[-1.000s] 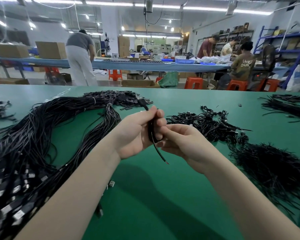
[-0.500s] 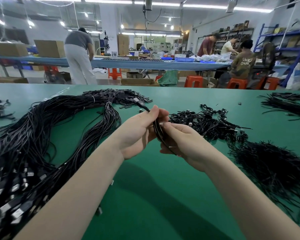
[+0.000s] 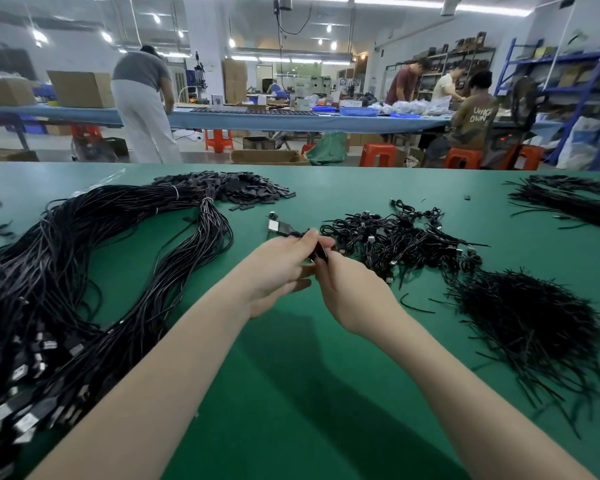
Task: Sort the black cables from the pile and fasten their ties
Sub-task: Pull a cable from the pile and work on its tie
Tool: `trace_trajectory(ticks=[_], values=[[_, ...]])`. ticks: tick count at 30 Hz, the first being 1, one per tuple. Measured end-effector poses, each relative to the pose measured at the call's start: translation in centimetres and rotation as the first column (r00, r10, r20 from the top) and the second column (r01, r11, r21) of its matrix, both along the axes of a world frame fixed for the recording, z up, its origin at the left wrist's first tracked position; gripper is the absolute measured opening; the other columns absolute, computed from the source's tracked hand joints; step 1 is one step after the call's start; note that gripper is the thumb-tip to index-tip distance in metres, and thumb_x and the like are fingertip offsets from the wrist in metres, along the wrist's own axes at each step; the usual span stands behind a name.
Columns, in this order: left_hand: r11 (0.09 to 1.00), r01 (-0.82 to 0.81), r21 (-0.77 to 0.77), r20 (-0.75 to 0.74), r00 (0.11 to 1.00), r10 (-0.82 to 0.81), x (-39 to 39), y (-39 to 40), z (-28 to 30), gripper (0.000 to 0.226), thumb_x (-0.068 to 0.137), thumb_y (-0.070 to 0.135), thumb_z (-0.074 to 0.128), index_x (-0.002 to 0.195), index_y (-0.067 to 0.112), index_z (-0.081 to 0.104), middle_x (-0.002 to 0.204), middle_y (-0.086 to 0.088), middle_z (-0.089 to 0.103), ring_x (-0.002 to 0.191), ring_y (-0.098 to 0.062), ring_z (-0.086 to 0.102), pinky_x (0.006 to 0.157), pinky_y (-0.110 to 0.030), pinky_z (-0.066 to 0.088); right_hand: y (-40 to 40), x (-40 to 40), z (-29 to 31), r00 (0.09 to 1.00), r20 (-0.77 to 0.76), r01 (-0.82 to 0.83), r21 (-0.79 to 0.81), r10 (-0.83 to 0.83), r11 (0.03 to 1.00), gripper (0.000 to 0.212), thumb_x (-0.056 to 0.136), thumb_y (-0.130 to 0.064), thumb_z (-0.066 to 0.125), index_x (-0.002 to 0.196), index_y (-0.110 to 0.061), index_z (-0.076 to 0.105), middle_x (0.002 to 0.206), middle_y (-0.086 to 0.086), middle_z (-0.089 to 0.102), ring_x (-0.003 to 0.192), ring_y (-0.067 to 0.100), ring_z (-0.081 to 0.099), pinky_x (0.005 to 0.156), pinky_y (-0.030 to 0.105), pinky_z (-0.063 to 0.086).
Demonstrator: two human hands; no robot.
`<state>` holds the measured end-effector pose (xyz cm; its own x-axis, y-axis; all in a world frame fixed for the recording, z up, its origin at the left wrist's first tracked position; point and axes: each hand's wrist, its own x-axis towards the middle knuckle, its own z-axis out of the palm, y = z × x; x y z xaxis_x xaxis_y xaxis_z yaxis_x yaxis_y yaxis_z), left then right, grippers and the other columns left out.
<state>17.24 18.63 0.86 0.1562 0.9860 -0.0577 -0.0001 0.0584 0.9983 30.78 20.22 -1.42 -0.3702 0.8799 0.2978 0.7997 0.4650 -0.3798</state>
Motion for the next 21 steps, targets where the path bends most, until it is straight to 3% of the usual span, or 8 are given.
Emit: trace_trajectory(ticks=[3,4,6,8,13,15,18,21], values=[[0.985,-0.145,0.09,-0.475,0.863,0.17,-0.5,0.2,-1.0,0.031,0.097,0.048,0.047,0.097,0.026,0.068,0.1,0.002,0.073,0.087,-0.015,0.071,0.08,-0.033,0.055,1.3,1.2,-1.4,0.999,-0.033,0.028,-0.247,-0.037,0.969,0.034,0.103,-0.033,0.025,0.075,-0.015,0.034,0.076,0.002,0.048,0.074,0.026,0.046,0.066,0.032,0.035],[0.941,-0.166,0.294,-0.687,0.648,0.329,-0.7,0.6,-1.6,0.027,0.096,0.046,0.048,0.104,0.027,0.065,0.104,0.001,0.071,0.092,-0.02,0.069,0.083,-0.036,0.054,1.5,1.7,-1.7,1.0,-0.003,0.02,-0.278,-0.021,0.96,0.036,0.104,-0.032,0.026,0.072,-0.016,0.032,0.072,0.001,0.046,0.071,0.025,0.045,0.063,0.032,0.032],[0.808,0.132,0.574,-0.817,0.171,0.551,-0.5,1.0,-2.6,0.034,0.096,0.037,0.05,0.13,0.031,0.047,0.132,0.0,0.056,0.119,-0.024,0.054,0.096,-0.037,0.044,1.5,2.7,-2.2,0.996,0.074,-0.029,-0.306,0.054,0.952,0.036,0.104,-0.032,0.028,0.071,-0.017,0.031,0.069,0.0,0.042,0.062,0.018,0.04,0.056,0.032,0.028],[0.768,0.438,0.468,-0.855,0.005,0.518,0.5,1.3,-4.2,0.048,0.097,0.029,0.049,0.141,0.032,0.031,0.148,0.001,0.037,0.137,-0.023,0.031,0.104,-0.039,0.027,1.4,3.7,-2.2,0.98,0.11,-0.118,-0.353,0.166,0.928,0.033,0.104,-0.031,0.03,0.075,-0.015,0.034,0.07,-0.001,0.042,0.059,0.014,0.036,0.053,0.029,0.028],[0.673,0.587,0.45,-0.816,-0.036,0.577,2.7,0.0,-5.7,0.025,0.098,0.038,0.044,0.111,0.019,0.054,0.101,0.003,0.064,0.094,-0.02,0.064,0.077,-0.032,0.038,1.4,7.2,-0.7,0.961,0.026,-0.206,-0.601,0.277,0.772,0.03,0.104,-0.032,0.029,0.081,-0.016,0.039,0.076,0.0,0.046,0.064,0.015,0.046,0.067,0.03,0.041],[0.684,0.584,0.437,-0.845,0.005,0.535,3.8,-0.4,-6.0,0.027,0.101,0.036,0.036,0.108,0.015,0.052,0.1,-0.002,0.063,0.09,-0.025,0.064,0.068,-0.033,0.034,1.4,8.4,-0.4,0.93,0.149,-0.194,-0.578,0.336,0.793,0.031,0.104,-0.036,0.028,0.083,-0.016,0.041,0.079,0.002,0.049,0.067,0.016,0.048,0.071,0.033,0.043],[0.753,0.541,0.373,-0.892,-0.015,0.452,5.7,-0.9,-7.1,0.013,0.1,0.02,0.035,0.104,0.014,0.045,0.104,-0.007,0.062,0.092,-0.031,0.061,0.067,-0.034,0.027,1.1,9.1,-1.0,0.679,0.666,-0.206,-0.231,0.309,0.951,0.03,0.103,-0.043,0.025,0.091,-0.021,0.043,0.09,-0.001,0.056,0.079,0.02,0.054,0.074,0.036,0.041],[0.81,0.461,0.363,-0.916,0.016,0.402,5.7,-1.3,-7.3,0.008,0.093,0.015,0.039,0.099,0.017,0.043,0.104,-0.006,0.062,0.092,-0.03,0.061,0.066,-0.033,0.026,1.6,9.6,-1.4,0.572,0.816,-0.371,0.169,0.082,0.913,0.04,0.097,-0.056,0.03,0.114,-0.025,0.047,0.111,-0.004,0.058,0.106,0.021,0.057,0.092,0.037,0.04]])
